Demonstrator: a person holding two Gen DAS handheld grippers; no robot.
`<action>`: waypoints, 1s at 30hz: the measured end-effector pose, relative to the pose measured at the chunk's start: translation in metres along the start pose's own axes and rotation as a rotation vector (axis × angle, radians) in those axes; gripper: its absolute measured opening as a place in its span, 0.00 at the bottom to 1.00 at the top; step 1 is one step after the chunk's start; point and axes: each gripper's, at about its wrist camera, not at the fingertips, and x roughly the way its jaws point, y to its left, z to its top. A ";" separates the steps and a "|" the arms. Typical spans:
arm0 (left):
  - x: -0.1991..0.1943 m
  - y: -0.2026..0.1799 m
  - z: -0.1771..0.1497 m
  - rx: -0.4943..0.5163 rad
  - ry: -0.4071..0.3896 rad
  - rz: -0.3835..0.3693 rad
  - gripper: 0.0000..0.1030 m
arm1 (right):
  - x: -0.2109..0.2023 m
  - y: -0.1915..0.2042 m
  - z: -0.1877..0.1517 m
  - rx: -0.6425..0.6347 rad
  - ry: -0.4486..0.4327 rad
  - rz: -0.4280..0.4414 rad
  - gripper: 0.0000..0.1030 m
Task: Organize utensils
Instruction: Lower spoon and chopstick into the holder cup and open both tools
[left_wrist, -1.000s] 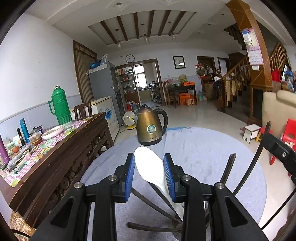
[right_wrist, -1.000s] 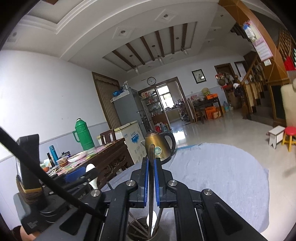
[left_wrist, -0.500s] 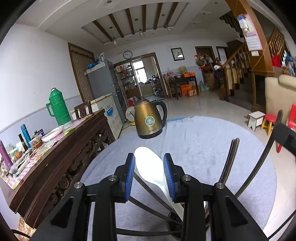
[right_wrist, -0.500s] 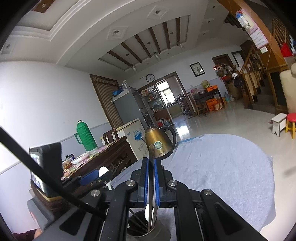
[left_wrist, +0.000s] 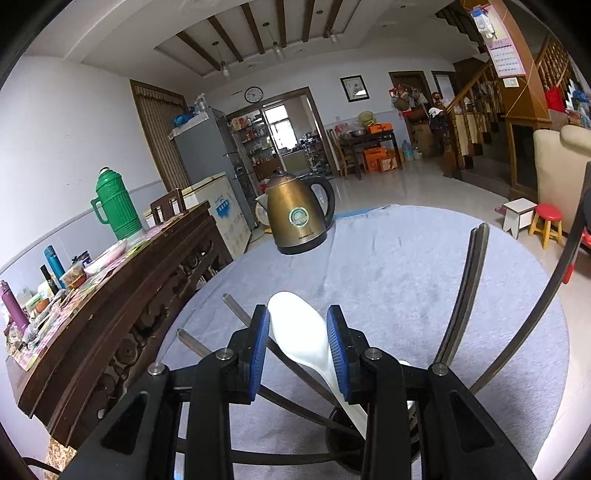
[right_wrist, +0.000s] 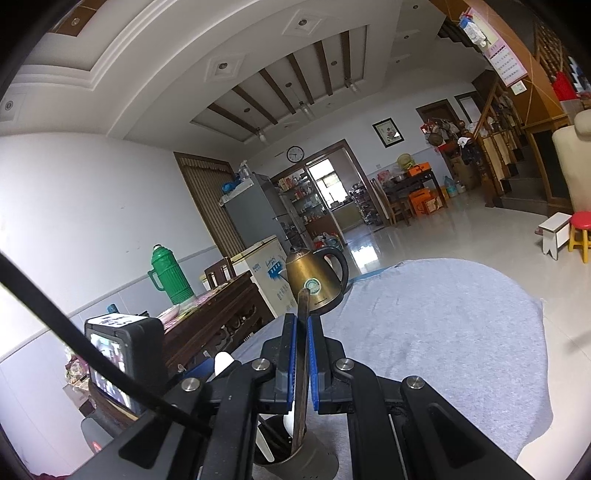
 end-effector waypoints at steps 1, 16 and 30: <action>0.000 0.000 -0.001 0.001 0.000 0.002 0.33 | 0.001 0.001 0.000 0.003 0.001 0.001 0.06; -0.011 0.018 0.000 -0.039 -0.007 -0.026 0.39 | 0.015 0.020 -0.003 -0.028 0.043 -0.017 0.06; -0.032 0.078 0.002 -0.147 -0.043 -0.020 0.52 | 0.033 0.065 -0.019 -0.105 0.106 -0.015 0.07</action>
